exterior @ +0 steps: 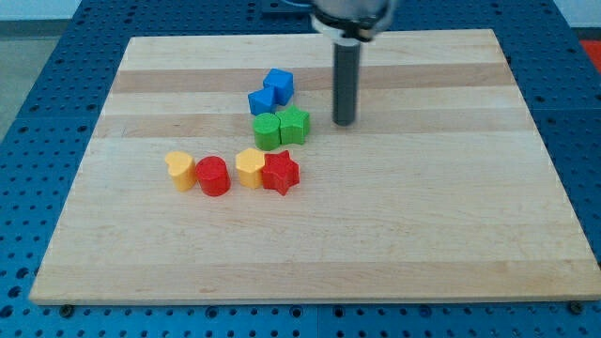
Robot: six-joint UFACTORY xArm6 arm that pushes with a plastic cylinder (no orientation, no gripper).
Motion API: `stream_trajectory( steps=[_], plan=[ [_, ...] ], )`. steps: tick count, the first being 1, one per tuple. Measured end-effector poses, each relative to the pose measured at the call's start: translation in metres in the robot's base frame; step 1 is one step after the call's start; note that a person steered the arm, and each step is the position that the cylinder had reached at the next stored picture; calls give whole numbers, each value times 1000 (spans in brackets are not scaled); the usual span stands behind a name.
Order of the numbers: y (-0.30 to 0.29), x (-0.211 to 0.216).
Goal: Move the red star closer to the green circle
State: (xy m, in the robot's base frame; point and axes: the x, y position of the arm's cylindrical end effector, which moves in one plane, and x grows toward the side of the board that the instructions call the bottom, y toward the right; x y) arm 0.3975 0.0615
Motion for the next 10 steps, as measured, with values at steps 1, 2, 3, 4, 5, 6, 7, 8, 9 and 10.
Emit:
stream_trajectory(
  steps=[1,2,3,4,5,6,7,8,9,10],
  plan=[
    [-4,82],
    [-26,100],
    [-54,112],
    [-84,118],
    [-101,129],
    [-111,135],
    [-92,110],
    [-90,102],
    [-90,102],
    [-90,85]
  ],
)
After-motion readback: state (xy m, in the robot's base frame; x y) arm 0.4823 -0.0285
